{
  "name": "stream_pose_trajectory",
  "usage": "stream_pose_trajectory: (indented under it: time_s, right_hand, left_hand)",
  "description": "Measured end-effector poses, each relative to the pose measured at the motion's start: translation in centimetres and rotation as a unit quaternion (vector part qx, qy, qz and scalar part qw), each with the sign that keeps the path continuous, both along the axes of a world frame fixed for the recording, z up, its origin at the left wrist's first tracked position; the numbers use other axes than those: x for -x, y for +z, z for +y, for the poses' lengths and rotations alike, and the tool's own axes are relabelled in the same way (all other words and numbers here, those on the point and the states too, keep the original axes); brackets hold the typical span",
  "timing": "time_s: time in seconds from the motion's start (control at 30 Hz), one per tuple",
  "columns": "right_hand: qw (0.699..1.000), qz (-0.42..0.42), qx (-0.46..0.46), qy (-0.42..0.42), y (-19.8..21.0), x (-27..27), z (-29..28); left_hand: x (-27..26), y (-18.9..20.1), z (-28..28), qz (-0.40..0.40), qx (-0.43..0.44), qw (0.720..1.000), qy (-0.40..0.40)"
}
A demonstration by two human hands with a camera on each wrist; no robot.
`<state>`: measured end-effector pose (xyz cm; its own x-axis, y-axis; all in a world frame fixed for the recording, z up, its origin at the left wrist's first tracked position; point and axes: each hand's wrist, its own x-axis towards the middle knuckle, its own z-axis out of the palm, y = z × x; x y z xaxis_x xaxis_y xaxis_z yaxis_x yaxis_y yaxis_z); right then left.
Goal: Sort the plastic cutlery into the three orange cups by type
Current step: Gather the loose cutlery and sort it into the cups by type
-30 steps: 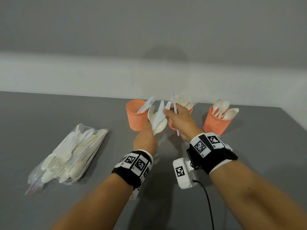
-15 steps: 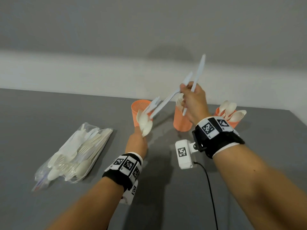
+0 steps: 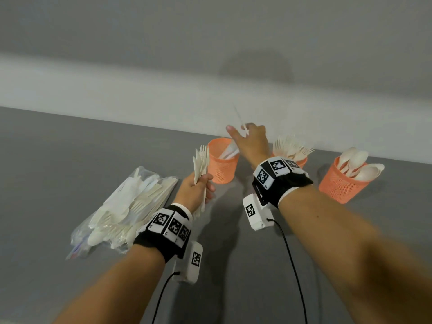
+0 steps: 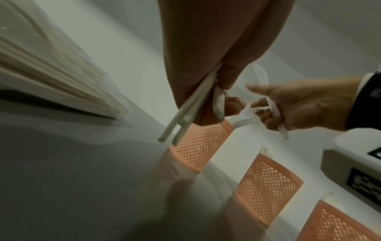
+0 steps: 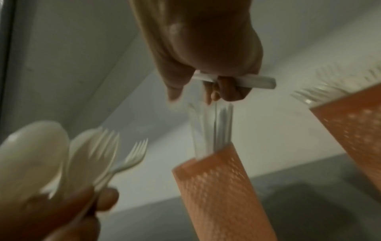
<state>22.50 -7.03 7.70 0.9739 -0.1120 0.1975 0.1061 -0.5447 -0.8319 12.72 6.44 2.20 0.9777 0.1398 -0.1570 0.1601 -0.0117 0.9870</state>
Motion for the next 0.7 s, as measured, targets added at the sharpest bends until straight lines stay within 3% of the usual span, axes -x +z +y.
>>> stream_pose_trajectory:
  time_s: [0.07, 0.17, 0.23, 0.4, 0.57, 0.7]
  right_hand:
    - [0.999, -0.023, -0.041, -0.006, 1.6, -0.4, 0.3]
    - [0.979, -0.036, -0.199, 0.037, 3.3, -0.9, 0.9]
    - [0.971, -0.03, -0.227, 0.068, 3.6, -1.0, 1.4]
    - [0.991, -0.055, -0.088, 0.08, 2.3, -2.0, 2.5]
    - [0.997, 0.031, 0.043, 0.048, 1.4, -3.6, 2.2]
    - [0.993, -0.005, 0.107, 0.045, 1.3, -3.8, 1.8]
  left_hand:
    - [-0.4, 0.1, 0.5, -0.002, 0.018, 1.0, 0.001]
    - [-1.1, 0.0, 1.0, 0.003, 0.039, 0.999, 0.008]
    - [-1.5, 0.1, 1.2, 0.009, 0.064, 0.998, 0.005]
    - [-1.8, 0.8, 1.6, 0.006, 0.157, 0.986, -0.06]
    - [-2.0, 1.1, 2.0, 0.012, 0.2, 0.974, -0.103]
    - [-2.3, 0.9, 1.8, 0.021, 0.213, 0.969, -0.121]
